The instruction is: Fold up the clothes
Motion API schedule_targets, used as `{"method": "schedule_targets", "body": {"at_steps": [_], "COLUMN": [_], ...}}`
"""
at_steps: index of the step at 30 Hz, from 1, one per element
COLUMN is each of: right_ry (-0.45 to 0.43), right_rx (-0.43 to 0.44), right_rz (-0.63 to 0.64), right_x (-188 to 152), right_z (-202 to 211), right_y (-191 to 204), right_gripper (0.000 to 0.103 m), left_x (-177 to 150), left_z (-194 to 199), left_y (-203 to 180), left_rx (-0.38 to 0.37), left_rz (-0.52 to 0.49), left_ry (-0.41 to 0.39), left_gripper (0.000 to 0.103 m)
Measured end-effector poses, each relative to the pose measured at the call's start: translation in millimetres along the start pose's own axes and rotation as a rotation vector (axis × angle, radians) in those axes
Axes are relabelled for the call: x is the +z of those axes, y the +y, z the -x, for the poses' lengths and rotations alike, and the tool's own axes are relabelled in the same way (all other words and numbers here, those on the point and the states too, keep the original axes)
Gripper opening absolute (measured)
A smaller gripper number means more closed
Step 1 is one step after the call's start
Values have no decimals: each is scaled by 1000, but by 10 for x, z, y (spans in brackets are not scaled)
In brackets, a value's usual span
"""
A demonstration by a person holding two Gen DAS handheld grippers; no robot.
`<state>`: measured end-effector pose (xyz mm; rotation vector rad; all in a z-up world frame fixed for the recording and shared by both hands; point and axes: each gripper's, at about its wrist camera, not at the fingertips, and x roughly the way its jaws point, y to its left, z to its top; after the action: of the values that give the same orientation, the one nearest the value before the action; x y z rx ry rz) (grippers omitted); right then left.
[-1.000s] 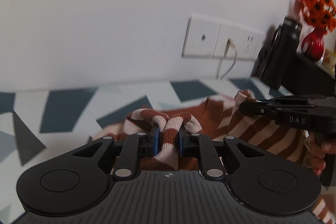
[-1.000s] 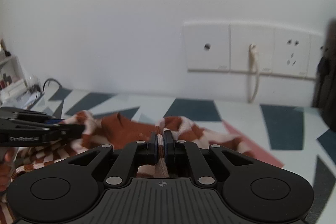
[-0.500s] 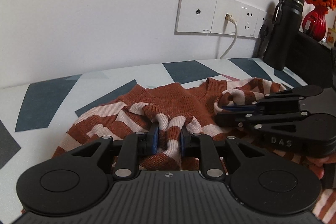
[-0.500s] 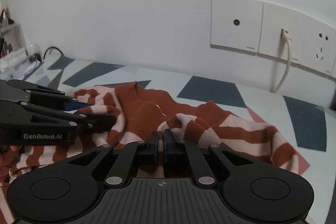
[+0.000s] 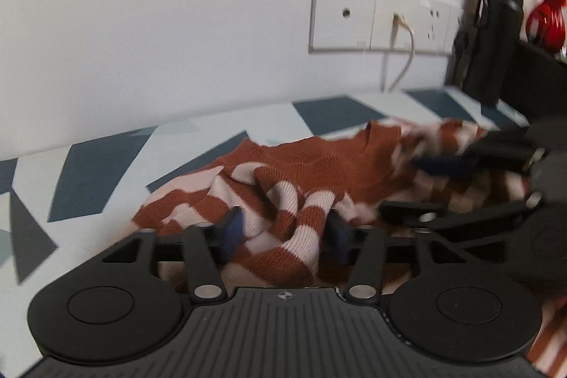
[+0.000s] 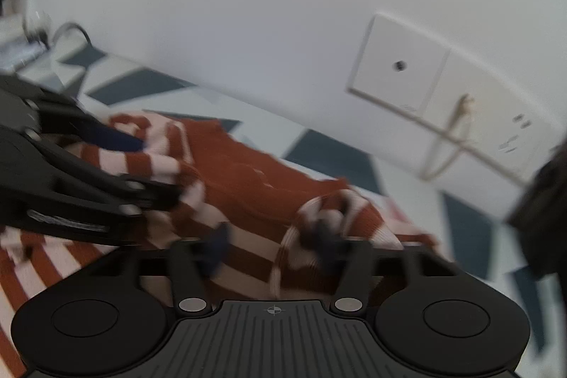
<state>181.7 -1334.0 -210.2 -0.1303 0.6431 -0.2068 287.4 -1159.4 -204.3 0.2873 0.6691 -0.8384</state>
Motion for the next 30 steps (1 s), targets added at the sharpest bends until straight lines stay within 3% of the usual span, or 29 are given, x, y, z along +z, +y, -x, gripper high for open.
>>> {"method": "schedule_targets", "body": {"at_steps": [1,3,8,11,16,22,30], "right_ry": [-5,-34,8,44,97,122,93], "right_rx": [-25,-35,22,24,62,67,64], "right_rz": [5,-29,-107,-85,-87,-105,-155], "right_x": [27,34,-259,-580,-1143,-1569,-1742], "right_z": [98,362,945,1251,1650,1839,1779], "right_y": [-17,-104,-340,-374,-301,-165,-79], "right_gripper": [103,102,102,102,102,102,102], "left_x": [14,-12,-212,-466,-961,-1362,-1599], "left_z": [67,358,1196,1685,2138,2154,1883], "left_y": [5,-12,-52,-129,-114,-121,-236], "left_rx": [10,11,-38,15,56,67,102], "left_rz": [-11,-8,-47,-145,-96,-64,-77], "left_ry": [13,-30,-81,-92,-33,12,25], "left_gripper": [72,91,100,102,102,102,102]}}
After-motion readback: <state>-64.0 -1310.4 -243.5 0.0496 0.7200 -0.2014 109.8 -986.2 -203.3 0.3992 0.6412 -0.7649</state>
